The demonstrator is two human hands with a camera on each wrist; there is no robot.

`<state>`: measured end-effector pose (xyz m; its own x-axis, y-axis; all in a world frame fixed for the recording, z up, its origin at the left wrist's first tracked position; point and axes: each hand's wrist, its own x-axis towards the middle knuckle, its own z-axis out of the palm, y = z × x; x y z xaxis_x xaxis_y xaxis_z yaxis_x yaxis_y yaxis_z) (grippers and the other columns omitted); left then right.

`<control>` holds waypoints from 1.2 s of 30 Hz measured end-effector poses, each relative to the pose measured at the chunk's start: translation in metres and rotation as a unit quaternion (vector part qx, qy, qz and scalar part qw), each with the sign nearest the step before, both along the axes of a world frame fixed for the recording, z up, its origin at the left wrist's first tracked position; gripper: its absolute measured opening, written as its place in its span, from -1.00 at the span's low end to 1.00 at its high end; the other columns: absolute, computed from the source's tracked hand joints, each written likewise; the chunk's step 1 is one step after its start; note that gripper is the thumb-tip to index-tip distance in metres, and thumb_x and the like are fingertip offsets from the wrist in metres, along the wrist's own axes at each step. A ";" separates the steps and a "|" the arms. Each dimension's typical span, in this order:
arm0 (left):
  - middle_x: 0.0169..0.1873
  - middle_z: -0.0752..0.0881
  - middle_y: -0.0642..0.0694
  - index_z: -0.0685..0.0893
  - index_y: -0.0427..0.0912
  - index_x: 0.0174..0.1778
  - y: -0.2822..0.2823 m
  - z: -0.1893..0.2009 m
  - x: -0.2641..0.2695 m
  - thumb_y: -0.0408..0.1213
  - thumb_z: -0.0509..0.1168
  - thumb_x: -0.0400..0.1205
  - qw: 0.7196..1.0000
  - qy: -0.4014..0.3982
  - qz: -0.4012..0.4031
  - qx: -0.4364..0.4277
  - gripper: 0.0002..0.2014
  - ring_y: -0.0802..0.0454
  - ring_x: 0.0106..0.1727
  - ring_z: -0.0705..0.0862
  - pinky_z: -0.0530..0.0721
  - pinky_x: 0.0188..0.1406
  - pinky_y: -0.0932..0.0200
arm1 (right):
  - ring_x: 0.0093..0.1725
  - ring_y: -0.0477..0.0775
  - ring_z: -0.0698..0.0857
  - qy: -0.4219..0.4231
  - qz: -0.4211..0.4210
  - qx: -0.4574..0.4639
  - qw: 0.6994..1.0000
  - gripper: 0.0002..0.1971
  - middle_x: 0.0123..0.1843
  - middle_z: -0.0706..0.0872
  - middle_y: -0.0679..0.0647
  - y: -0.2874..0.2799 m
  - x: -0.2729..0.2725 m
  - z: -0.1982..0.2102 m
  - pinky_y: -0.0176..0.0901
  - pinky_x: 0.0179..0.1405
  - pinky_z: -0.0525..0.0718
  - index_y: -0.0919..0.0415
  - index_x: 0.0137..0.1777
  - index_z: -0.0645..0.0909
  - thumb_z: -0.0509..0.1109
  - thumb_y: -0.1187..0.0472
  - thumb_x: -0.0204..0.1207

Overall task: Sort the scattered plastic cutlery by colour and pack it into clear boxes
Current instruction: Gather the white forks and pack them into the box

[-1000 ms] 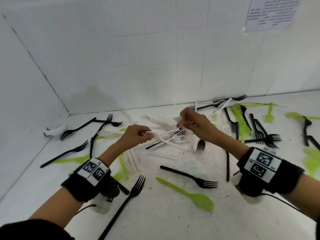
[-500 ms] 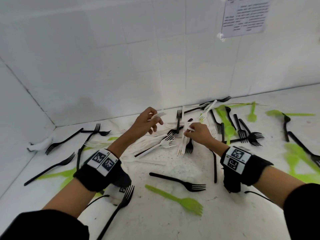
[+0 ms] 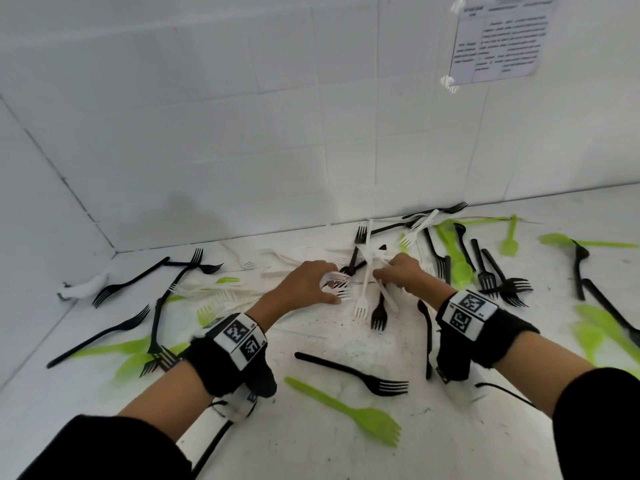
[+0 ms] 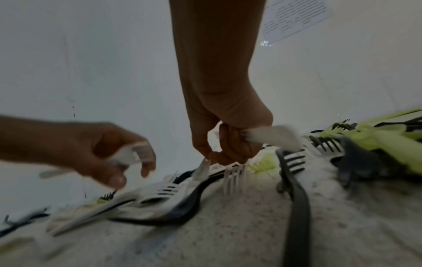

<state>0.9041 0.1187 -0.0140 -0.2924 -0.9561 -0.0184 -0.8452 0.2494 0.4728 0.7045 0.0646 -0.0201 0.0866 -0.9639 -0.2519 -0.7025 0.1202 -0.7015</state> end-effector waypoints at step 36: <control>-0.17 0.67 -0.23 0.66 -0.35 -0.05 -0.007 0.007 0.015 -0.12 0.31 0.62 0.998 -0.021 0.055 0.017 -0.70 -0.07 -0.19 0.60 0.34 -0.35 0.24 | 0.20 0.11 0.53 0.152 0.276 -0.225 0.922 -0.62 0.20 0.55 0.14 0.013 -0.005 0.007 -0.18 -0.13 0.37 0.23 0.29 0.56 0.42 0.12 0.51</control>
<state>0.9190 0.1122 -0.0071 -0.1840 -0.9809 -0.0625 -0.8861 0.1380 0.4424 0.6999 0.0771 -0.0133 0.5860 -0.8072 0.0706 -0.7418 -0.5695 -0.3542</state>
